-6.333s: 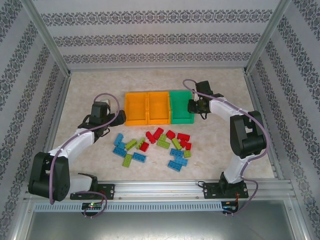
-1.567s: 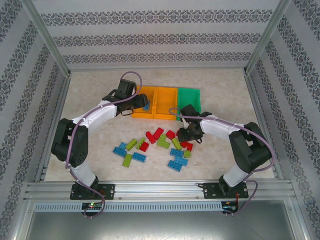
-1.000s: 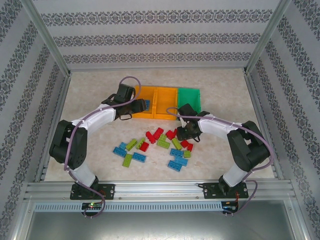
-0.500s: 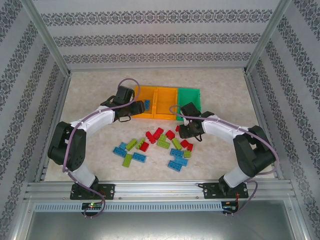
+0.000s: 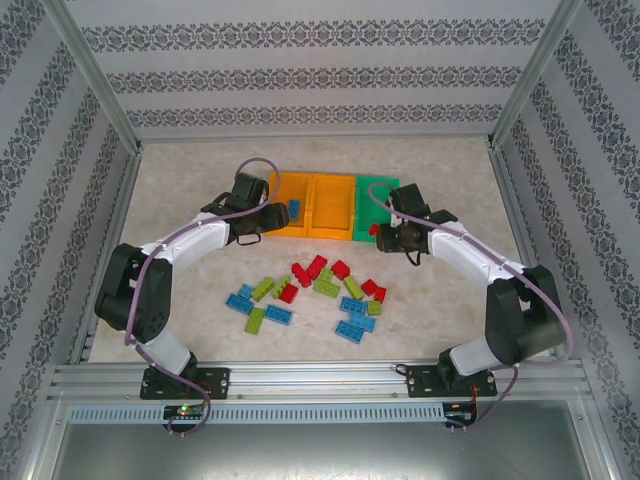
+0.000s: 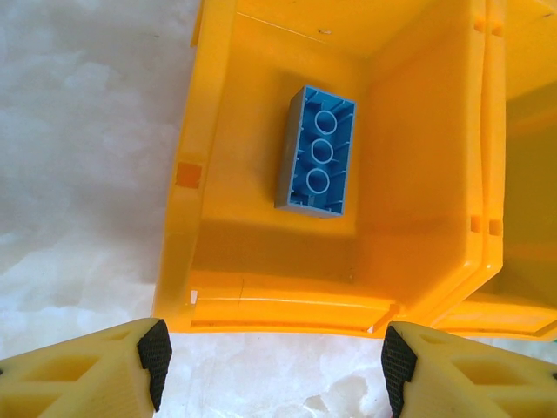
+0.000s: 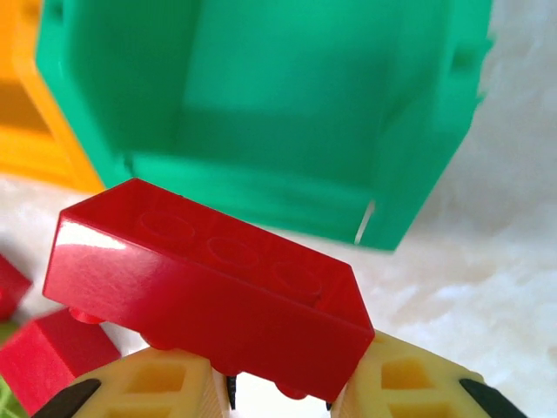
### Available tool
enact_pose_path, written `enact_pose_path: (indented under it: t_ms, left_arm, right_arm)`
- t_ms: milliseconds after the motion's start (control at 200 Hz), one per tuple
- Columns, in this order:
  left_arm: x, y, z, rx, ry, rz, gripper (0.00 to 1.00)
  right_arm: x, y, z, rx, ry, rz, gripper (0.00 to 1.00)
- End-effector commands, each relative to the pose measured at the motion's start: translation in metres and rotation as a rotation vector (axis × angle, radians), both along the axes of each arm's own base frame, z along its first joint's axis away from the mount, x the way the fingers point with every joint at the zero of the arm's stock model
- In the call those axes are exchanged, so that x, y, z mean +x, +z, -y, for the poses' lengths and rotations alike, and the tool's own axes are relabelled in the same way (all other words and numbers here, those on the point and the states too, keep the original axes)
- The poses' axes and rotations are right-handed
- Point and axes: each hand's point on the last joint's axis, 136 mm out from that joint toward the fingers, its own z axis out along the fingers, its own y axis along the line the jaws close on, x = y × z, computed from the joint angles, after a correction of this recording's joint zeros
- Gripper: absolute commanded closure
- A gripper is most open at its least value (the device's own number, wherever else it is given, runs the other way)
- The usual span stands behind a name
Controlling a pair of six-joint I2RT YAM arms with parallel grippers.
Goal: Sort the legos into containers by color
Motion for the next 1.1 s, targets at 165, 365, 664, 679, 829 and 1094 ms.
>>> enact_pose_path:
  t_ms: [165,365,664,679,829,1094]
  left_arm:
    - [-0.019,0.006,-0.012,0.032,0.030,0.012,0.32]
    - [-0.035,0.001,-0.021,0.047,0.044,-0.008,0.32]
    - [-0.079,-0.019,-0.043,0.078,0.091,-0.087,0.32]
    - [-0.081,-0.019,-0.044,0.078,0.089,-0.091,0.32]
    - [-0.106,-0.025,-0.049,0.102,0.071,-0.137,0.32]
    - [-0.138,-0.039,-0.030,0.274,-0.199,-0.136,0.33]
  right_arm:
    - [0.040,0.000,-0.001,0.034,-0.082,-0.026,0.78]
    - [0.052,-0.006,-0.001,0.030,-0.119,-0.038,0.52]
    - [0.056,0.014,-0.013,0.109,-0.111,0.008,0.32]
    - [0.056,0.016,-0.014,0.116,-0.110,0.012,0.32]
    - [0.053,0.033,-0.027,0.178,-0.060,0.059,0.28]
    - [0.050,0.045,-0.017,0.201,-0.057,0.130,0.25]
